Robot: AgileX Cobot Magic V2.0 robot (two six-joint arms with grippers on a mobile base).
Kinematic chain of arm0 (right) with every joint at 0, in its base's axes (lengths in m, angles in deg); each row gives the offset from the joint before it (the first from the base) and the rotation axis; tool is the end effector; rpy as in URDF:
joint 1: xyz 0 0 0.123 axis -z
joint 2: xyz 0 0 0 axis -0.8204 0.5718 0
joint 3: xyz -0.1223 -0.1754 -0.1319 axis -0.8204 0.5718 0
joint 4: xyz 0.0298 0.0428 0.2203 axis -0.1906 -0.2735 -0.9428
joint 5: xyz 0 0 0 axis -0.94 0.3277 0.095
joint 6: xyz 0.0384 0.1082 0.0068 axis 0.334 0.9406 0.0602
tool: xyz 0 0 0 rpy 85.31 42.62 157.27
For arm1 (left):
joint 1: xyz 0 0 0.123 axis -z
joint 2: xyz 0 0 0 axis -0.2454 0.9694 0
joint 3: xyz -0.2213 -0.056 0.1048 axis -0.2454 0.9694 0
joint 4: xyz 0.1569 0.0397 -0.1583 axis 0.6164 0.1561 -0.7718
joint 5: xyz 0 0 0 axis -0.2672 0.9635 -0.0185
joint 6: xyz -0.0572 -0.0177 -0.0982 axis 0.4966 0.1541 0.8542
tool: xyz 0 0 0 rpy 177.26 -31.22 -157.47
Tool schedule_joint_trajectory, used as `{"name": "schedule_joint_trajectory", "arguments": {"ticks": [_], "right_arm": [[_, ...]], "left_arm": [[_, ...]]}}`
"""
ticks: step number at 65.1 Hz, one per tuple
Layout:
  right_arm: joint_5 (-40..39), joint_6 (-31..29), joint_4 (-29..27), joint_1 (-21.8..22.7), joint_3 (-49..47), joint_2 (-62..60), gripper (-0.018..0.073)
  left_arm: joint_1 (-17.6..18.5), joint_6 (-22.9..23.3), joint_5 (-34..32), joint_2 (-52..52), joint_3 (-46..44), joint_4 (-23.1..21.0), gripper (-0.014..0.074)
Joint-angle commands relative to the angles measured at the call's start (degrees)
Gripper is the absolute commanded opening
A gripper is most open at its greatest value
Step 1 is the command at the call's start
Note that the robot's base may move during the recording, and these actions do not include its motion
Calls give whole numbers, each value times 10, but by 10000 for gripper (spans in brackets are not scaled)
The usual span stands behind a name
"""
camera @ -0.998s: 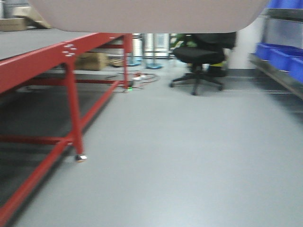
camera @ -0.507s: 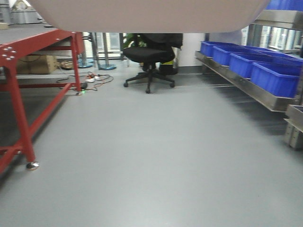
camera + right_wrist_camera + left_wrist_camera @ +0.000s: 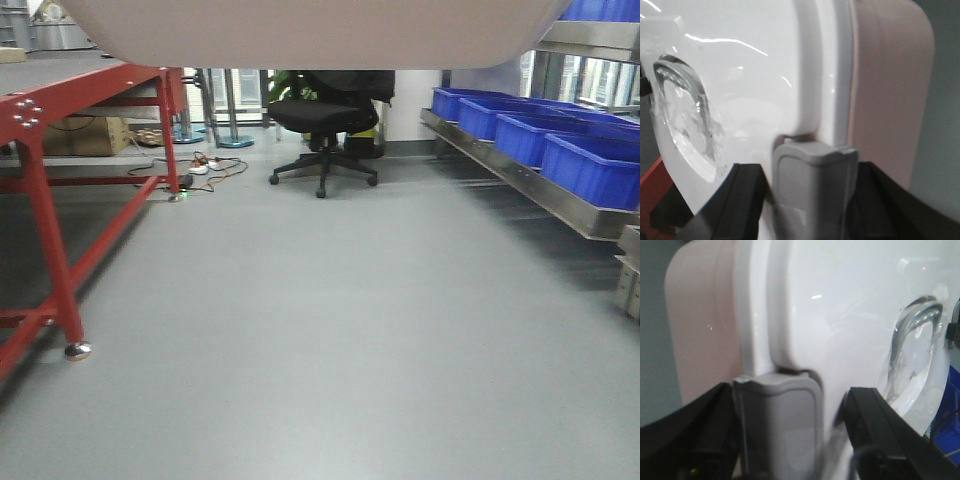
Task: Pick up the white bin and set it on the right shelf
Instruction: 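Turn the base away from the table while holding the bin, then drive the base up to the shelf of blue bins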
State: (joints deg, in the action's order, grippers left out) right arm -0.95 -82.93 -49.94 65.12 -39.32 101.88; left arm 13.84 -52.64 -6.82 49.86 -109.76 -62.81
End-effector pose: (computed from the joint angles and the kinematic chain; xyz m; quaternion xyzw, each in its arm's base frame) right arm 0.1990 0.0635 0.3791 -0.1463 0.7956 0.3936 0.4367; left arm 0.2087 -0.0919 0.3899 0.2418 0.7724 -0.3837 0.4446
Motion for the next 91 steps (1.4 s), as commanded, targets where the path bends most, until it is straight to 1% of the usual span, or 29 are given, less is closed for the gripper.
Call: {"name": "schedule_joint_trajectory", "arguments": {"ticks": [1, 91], "right_arm": [[82, -9, -107, -9, -22, -13, 349], [80, -9, -107, -9, -22, -13, 349]], "left_arm": [[17, -5, 113, -17, -22, -125, 293], [17, -5, 108, -17, -22, -125, 293]]}}
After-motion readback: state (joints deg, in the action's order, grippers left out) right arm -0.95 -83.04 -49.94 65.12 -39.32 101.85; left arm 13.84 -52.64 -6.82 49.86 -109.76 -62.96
